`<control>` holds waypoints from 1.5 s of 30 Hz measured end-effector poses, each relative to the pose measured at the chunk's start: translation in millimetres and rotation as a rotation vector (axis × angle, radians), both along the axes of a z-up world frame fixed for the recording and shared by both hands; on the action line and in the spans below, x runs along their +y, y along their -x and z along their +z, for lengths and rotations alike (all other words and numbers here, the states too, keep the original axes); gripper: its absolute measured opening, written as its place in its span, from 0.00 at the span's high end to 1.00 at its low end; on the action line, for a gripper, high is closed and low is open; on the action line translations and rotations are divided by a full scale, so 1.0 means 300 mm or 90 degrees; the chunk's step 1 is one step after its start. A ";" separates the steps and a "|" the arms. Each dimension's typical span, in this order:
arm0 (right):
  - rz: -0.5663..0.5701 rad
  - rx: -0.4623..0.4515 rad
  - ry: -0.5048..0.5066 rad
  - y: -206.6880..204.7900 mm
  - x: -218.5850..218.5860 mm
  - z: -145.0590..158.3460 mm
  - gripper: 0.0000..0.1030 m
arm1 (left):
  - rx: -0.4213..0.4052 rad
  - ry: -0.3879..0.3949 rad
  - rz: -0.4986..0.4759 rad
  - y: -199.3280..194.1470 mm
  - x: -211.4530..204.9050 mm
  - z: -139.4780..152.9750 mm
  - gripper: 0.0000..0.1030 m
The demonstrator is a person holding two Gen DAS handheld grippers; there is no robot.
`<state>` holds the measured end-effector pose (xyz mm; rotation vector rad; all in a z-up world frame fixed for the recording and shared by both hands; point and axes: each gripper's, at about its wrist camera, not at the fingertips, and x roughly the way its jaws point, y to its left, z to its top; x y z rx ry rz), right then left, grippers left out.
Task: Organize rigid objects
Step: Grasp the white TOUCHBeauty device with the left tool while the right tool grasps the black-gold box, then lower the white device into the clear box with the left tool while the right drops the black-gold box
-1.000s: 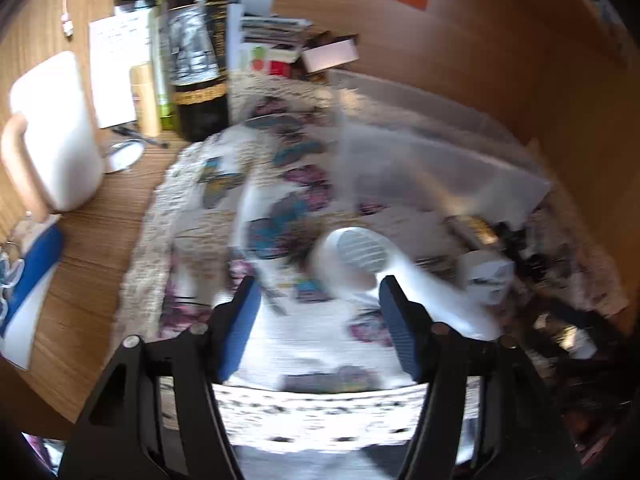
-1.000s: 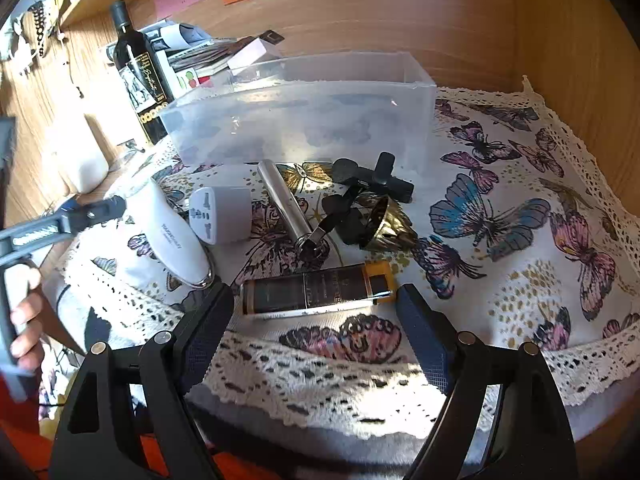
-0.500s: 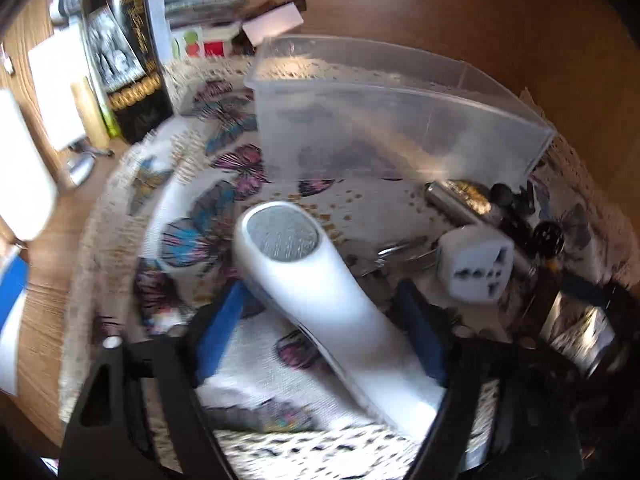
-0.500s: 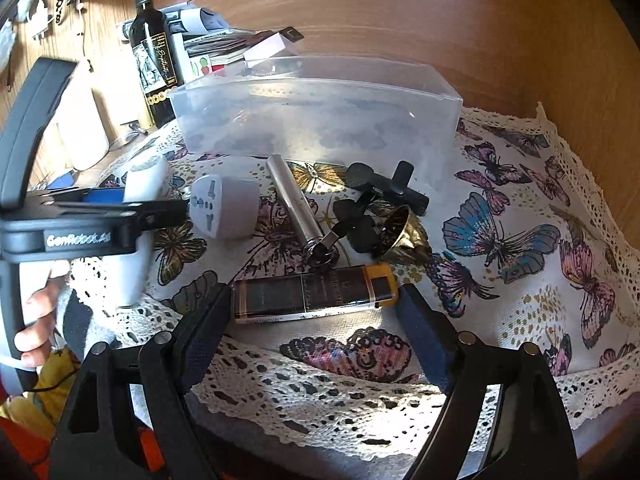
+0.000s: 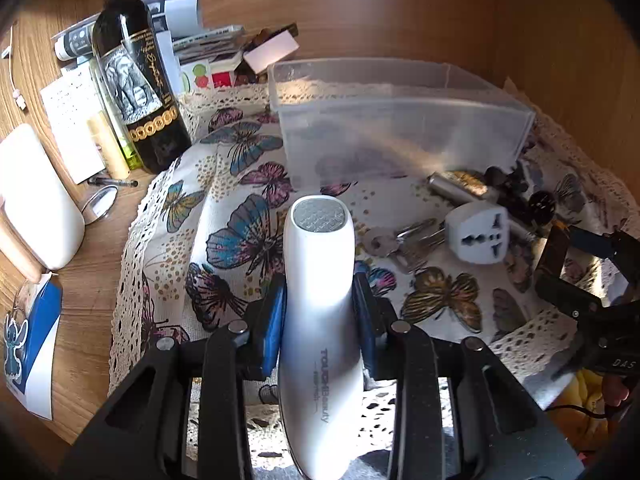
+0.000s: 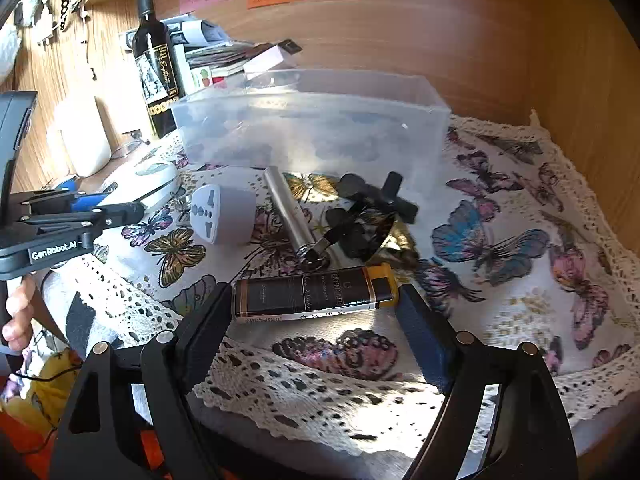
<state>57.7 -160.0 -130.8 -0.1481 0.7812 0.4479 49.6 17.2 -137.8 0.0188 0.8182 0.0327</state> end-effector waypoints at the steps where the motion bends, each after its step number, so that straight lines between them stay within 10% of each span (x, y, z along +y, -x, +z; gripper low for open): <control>1: -0.002 -0.004 0.000 0.004 -0.005 0.007 0.22 | -0.004 0.002 -0.001 0.003 -0.001 0.007 0.69; 24: -0.059 -0.165 -0.023 -0.138 -0.010 0.308 0.22 | -0.170 0.024 0.010 -0.069 0.033 0.314 0.69; 45: -0.050 -0.044 0.003 -0.535 0.168 0.231 0.22 | -0.030 0.067 -0.061 -0.512 0.027 0.243 0.69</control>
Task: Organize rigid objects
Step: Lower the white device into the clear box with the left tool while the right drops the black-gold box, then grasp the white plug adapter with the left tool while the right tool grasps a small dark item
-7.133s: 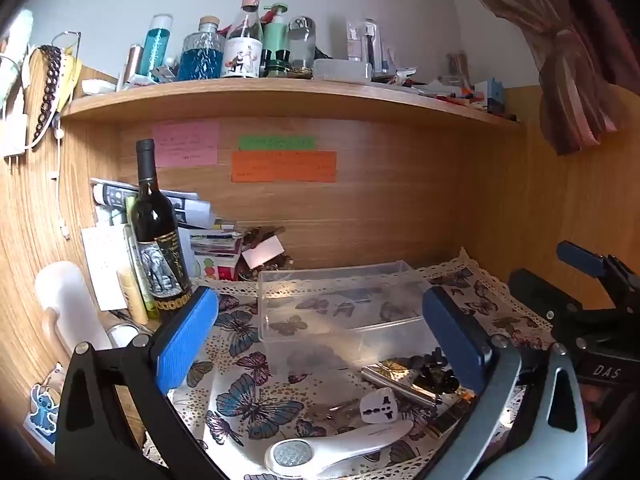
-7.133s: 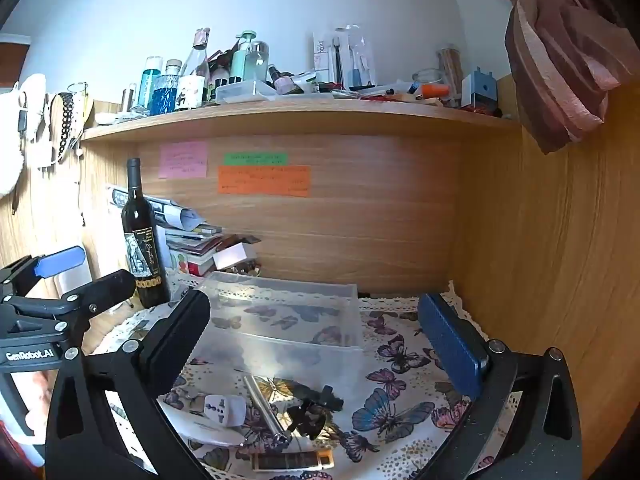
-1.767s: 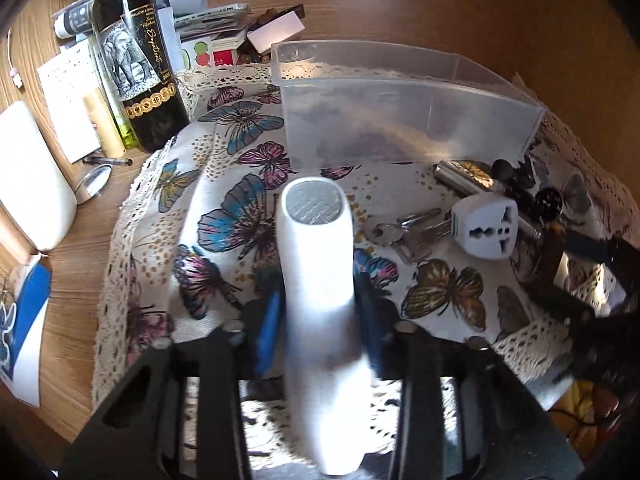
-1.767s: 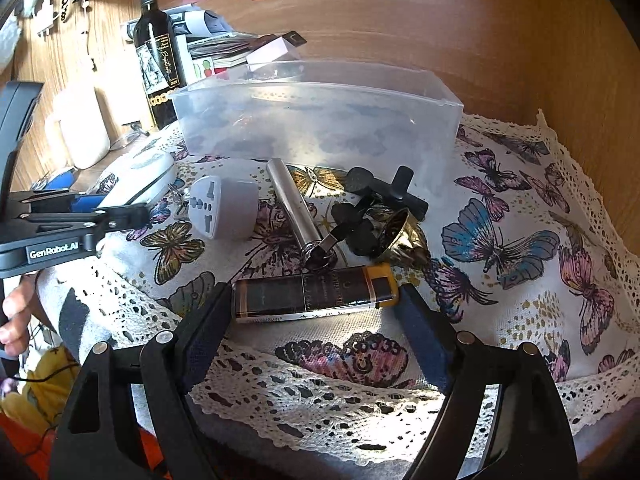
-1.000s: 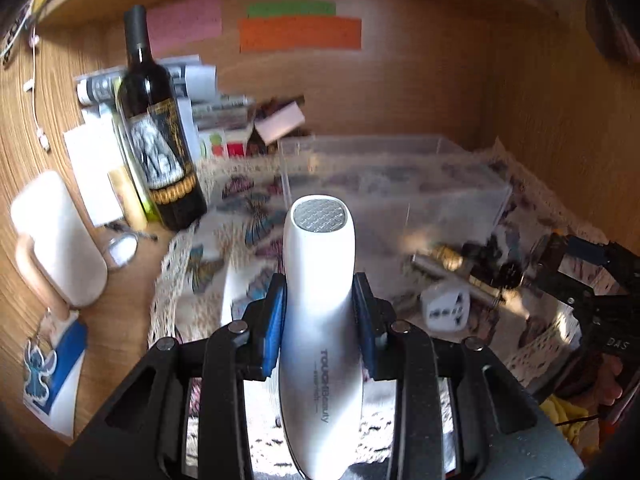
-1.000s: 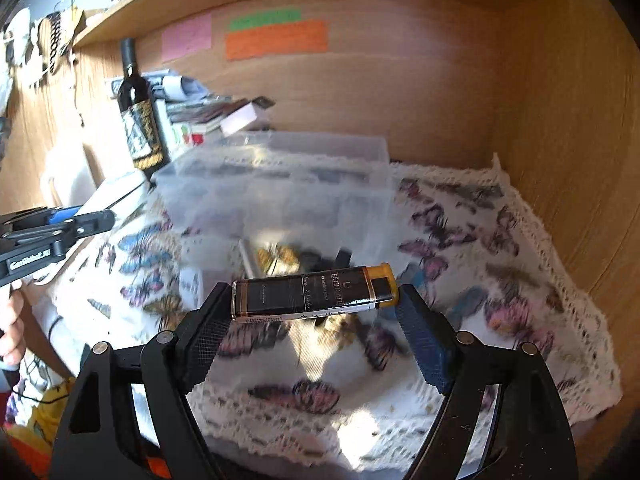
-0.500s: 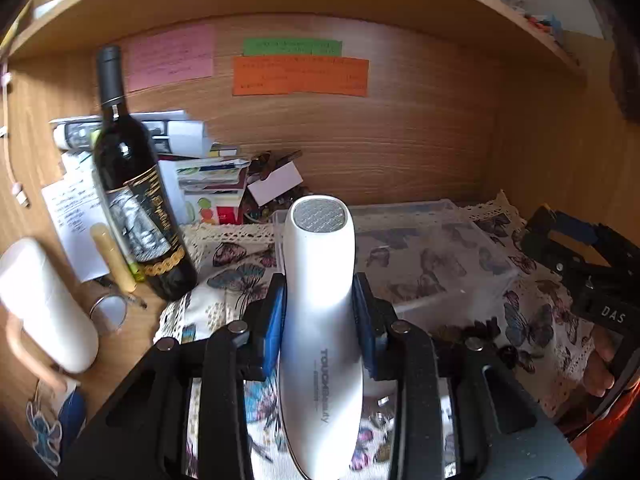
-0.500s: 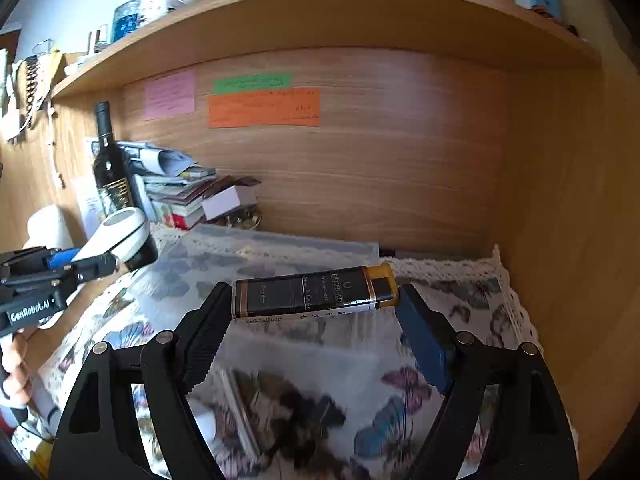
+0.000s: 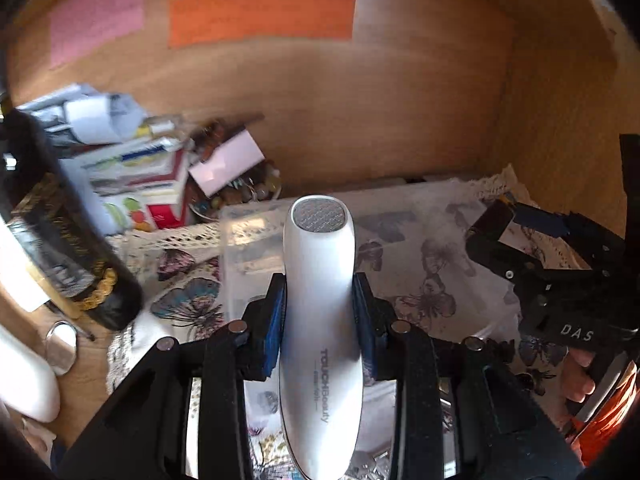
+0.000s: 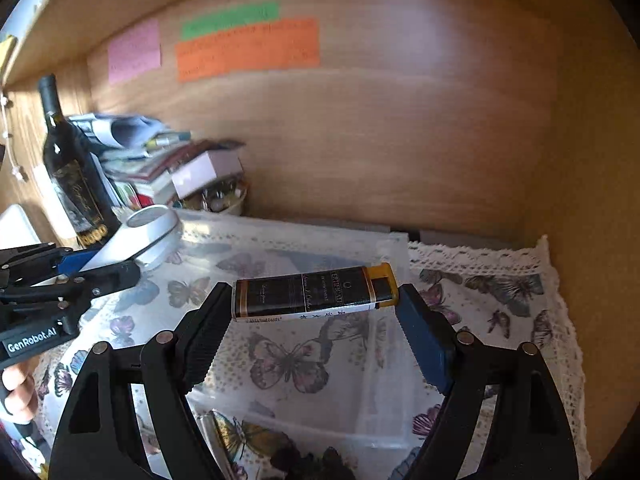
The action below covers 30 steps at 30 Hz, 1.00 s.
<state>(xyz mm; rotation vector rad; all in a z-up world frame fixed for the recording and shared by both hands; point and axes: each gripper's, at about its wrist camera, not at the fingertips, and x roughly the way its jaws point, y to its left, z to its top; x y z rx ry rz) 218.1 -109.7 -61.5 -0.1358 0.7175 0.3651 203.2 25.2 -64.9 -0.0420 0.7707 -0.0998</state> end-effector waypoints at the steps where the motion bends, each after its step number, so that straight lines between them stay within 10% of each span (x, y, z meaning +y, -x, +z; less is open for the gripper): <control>1: 0.002 0.008 0.004 -0.010 0.007 -0.011 0.22 | 0.012 0.001 -0.004 -0.019 -0.004 -0.014 0.69; 15: 0.021 0.058 0.046 -0.070 0.055 -0.108 0.22 | 0.071 -0.020 -0.026 -0.153 -0.032 -0.105 0.68; 30: 0.019 0.039 0.040 -0.017 0.035 -0.043 0.19 | 0.011 -0.030 -0.009 -0.043 -0.032 -0.015 0.63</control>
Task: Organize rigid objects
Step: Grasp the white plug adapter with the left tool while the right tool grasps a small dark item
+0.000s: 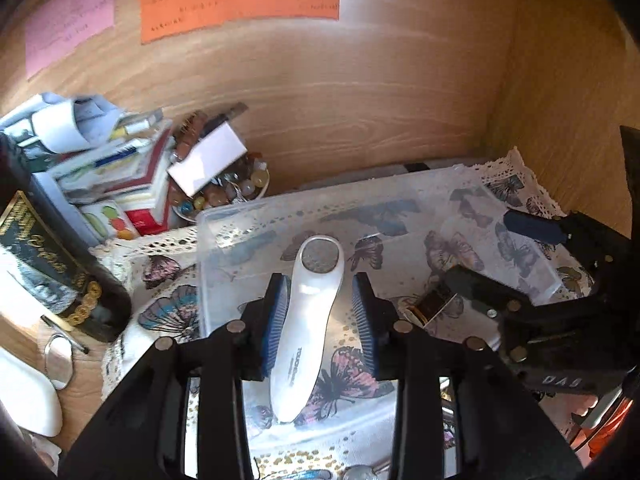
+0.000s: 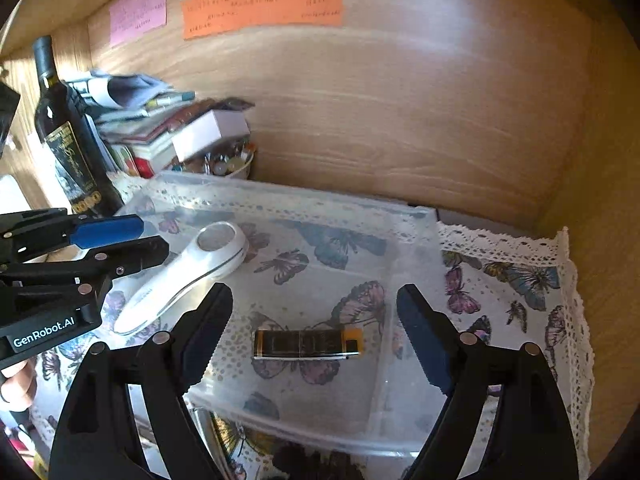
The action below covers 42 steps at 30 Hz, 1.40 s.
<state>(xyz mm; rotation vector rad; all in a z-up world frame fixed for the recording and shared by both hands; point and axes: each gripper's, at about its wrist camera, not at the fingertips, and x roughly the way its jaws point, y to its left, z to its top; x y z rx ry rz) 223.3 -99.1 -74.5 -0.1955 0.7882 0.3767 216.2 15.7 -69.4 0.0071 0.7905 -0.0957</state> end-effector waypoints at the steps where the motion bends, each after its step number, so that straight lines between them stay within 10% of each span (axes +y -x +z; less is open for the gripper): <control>1: -0.001 -0.005 -0.001 0.009 -0.006 0.013 0.18 | -0.007 -0.001 0.003 0.014 0.001 0.010 0.58; 17: -0.031 -0.063 -0.022 0.204 -0.146 0.115 0.08 | -0.100 -0.020 0.004 0.297 -0.072 0.079 0.20; 29: -0.060 0.008 -0.017 0.324 -0.253 -0.039 0.11 | -0.019 -0.007 -0.025 0.380 -0.187 -0.116 0.19; 42: -0.020 0.086 -0.034 0.368 -0.235 -0.169 0.53 | 0.006 0.012 -0.058 0.431 -0.278 -0.200 0.48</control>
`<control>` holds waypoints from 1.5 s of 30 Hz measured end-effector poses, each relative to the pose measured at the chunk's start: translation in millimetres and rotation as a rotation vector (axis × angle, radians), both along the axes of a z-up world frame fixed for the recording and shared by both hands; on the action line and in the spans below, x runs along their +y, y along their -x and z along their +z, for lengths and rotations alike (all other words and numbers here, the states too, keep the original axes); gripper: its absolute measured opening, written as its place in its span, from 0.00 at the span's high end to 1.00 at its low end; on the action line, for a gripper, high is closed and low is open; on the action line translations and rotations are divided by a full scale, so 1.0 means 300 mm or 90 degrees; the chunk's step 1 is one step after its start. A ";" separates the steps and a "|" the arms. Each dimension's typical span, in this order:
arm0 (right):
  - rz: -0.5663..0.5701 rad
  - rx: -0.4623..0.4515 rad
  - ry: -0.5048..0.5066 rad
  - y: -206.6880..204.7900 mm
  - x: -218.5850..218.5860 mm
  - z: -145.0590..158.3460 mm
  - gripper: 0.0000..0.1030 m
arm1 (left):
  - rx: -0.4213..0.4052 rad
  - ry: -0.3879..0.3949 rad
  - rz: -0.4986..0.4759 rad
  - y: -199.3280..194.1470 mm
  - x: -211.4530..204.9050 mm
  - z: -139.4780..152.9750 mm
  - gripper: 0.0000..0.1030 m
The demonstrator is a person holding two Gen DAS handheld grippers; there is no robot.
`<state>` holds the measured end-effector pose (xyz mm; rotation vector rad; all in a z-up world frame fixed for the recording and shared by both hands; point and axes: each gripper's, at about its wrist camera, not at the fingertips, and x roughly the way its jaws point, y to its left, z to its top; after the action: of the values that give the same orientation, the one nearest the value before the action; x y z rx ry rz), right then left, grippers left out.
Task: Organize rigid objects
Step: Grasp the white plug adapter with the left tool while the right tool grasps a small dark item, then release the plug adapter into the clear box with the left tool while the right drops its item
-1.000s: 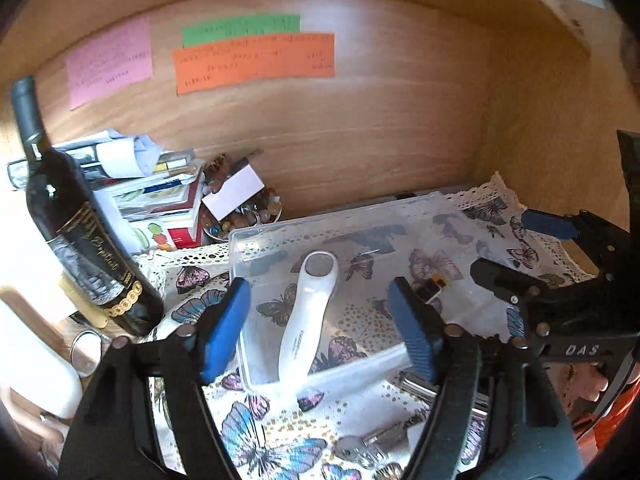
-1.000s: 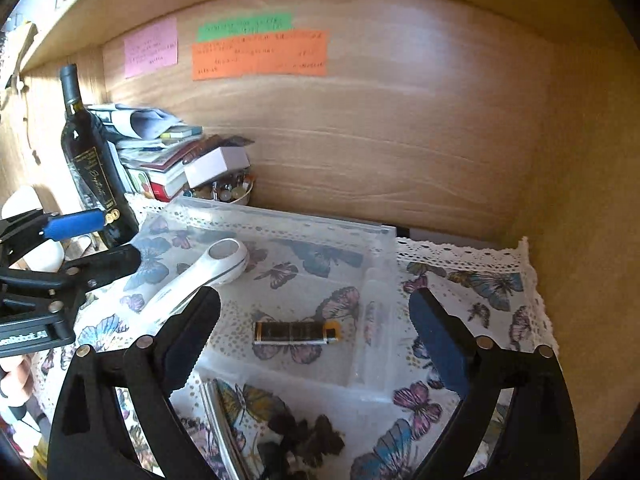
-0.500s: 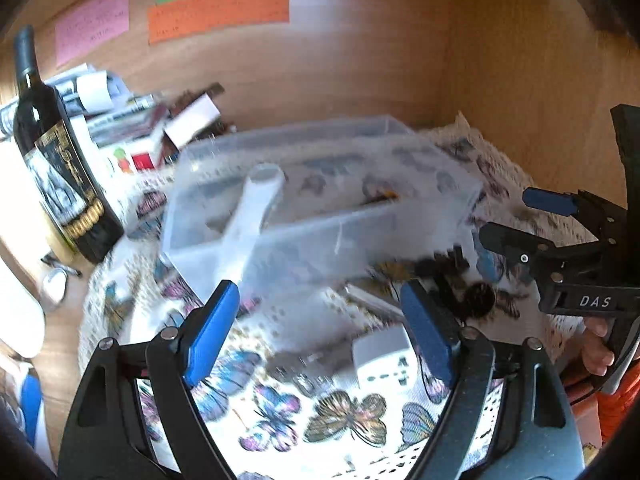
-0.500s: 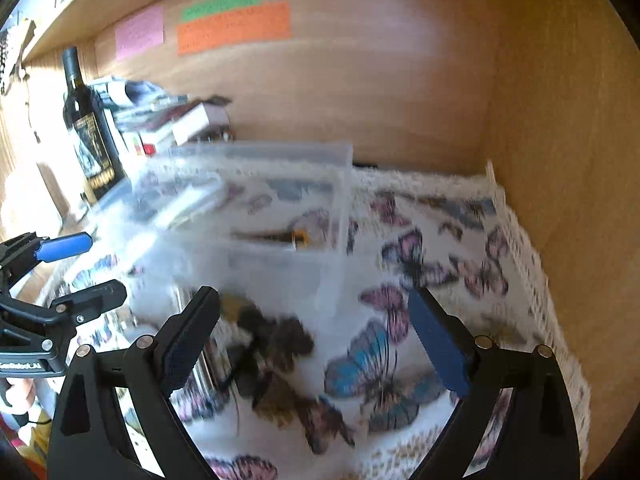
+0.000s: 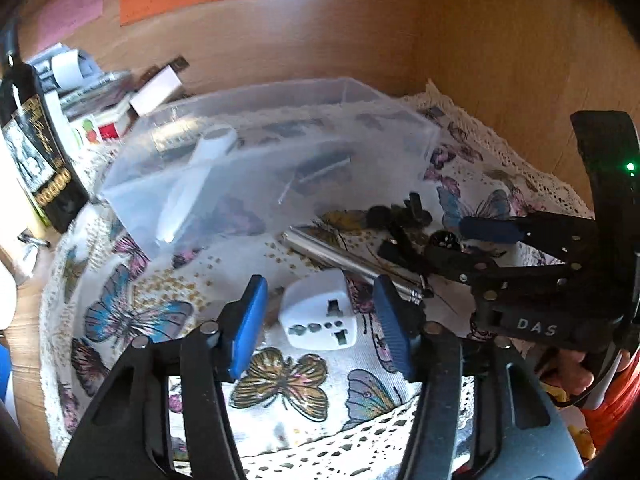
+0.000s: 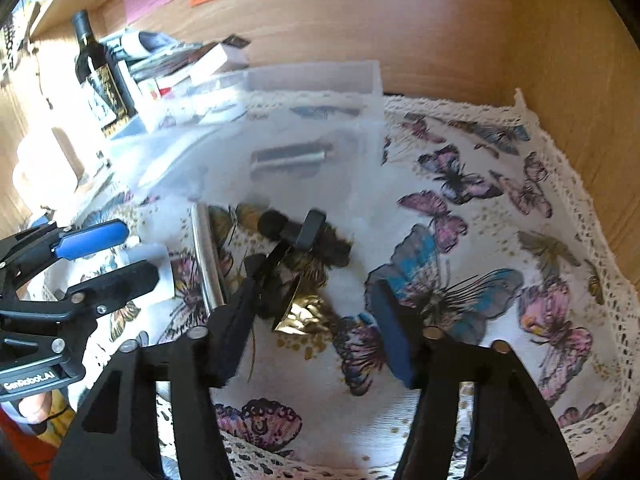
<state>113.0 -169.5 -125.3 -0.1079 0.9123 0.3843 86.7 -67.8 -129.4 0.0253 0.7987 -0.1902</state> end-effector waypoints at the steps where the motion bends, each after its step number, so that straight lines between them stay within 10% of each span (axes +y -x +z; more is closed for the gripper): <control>1: 0.004 0.005 0.000 -0.001 0.003 -0.008 0.54 | 0.007 0.001 0.000 -0.005 -0.002 -0.010 0.48; 7: 0.018 -0.002 -0.006 0.011 0.013 -0.014 0.72 | 0.034 0.028 0.004 -0.027 0.013 -0.040 0.62; 45: -0.001 -0.199 -0.068 -0.119 0.070 0.354 0.73 | -0.166 0.020 0.077 -0.107 0.171 0.337 0.62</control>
<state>148.8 -148.5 -19.1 -0.0671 0.5833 0.4012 118.9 -16.5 -28.4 -0.0271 0.5355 -0.0824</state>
